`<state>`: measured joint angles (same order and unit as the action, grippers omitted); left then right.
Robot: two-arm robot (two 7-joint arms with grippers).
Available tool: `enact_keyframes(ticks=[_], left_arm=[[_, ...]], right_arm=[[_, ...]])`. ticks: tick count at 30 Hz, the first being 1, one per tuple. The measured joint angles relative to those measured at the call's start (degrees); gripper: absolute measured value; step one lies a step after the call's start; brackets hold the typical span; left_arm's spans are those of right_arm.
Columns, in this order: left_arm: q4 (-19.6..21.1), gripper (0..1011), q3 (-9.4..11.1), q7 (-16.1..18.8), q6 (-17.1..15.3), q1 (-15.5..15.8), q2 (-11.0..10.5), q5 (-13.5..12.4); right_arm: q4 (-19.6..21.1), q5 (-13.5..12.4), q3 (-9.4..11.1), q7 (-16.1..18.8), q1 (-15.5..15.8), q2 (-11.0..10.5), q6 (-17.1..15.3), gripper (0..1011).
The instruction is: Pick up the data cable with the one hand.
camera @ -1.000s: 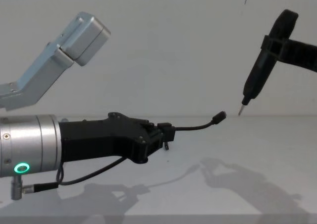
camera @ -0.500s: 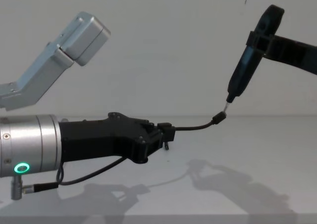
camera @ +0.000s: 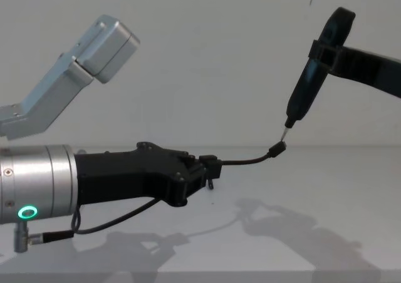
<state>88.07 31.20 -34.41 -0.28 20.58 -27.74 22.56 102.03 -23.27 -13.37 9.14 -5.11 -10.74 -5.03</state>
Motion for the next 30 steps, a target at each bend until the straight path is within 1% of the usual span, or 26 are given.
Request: enact_keyframes(ticks=[8, 16, 30], left_arm=[[0.0, 42, 0.0, 0.0, 0.0, 0.0, 0.0, 0.0], [0.0, 43, 0.0, 0.0, 0.0, 0.0, 0.0, 0.0], [0.0, 43, 0.0, 0.0, 0.0, 0.0, 0.0, 0.0]], right_arm=[[-1.4, 0.4, 0.5, 0.0, -1.1, 0.2, 0.4, 269], [-2.0, 0.4, 0.7, 0.1, -1.4, 0.4, 0.4, 269], [-2.2, -0.3, -0.2, 0.4, -1.4, 0.4, -0.5, 269]])
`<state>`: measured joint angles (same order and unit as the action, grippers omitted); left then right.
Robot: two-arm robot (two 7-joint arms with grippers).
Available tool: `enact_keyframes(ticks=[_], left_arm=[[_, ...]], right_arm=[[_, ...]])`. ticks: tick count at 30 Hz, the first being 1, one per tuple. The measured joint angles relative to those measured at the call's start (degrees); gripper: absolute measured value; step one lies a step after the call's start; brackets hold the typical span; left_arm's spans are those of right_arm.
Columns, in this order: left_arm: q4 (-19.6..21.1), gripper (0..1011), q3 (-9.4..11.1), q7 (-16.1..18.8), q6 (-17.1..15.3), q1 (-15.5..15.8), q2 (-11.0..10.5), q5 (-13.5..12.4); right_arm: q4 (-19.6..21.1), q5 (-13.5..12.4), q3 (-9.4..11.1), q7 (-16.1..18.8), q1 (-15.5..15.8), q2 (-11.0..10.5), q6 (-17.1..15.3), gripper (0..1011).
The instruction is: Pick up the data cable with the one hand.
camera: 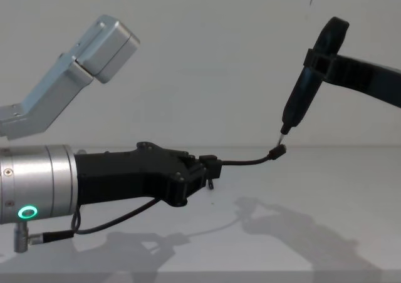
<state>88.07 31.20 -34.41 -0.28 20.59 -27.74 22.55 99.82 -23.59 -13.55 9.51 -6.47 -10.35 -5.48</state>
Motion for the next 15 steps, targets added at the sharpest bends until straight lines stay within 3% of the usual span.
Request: enact_keyframes(ticks=[15], left_arm=[[0.0, 42, 0.0, 0.0, 0.0, 0.0, 0.0, 0.0]], right_arm=[[-0.1, 0.2, -0.6, -0.3, -0.2, 0.0, -0.2, 269]])
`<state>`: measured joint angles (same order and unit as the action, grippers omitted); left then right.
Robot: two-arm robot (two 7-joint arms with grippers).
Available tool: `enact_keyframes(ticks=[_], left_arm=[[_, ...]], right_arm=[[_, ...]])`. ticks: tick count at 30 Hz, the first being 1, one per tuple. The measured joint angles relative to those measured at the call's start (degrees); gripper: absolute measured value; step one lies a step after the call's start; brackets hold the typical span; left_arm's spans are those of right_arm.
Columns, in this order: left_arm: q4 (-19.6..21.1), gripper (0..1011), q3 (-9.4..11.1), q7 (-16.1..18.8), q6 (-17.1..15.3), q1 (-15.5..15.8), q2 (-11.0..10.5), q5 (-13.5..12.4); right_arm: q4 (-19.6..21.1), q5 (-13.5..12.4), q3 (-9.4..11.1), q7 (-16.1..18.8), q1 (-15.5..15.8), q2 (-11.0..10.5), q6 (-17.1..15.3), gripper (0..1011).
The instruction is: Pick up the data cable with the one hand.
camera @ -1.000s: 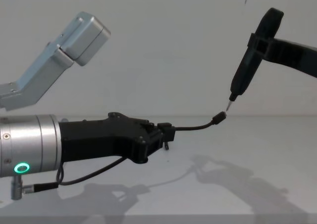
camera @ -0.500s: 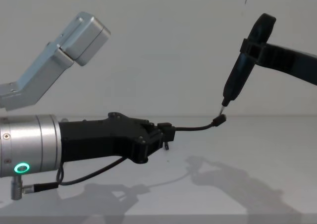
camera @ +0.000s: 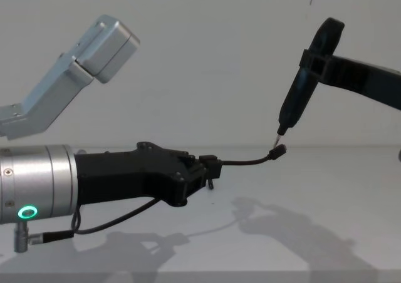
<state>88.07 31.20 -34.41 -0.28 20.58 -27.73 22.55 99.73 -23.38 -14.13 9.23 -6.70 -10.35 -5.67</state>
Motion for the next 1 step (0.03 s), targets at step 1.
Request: enact_keyframes(ticks=[1], left_arm=[[0.0, 42, 0.0, 0.0, 0.0, 0.0, 0.0, 0.0]], right_arm=[[0.0, 0.0, 0.0, 0.0, 0.0, 0.0, 0.0, 269]])
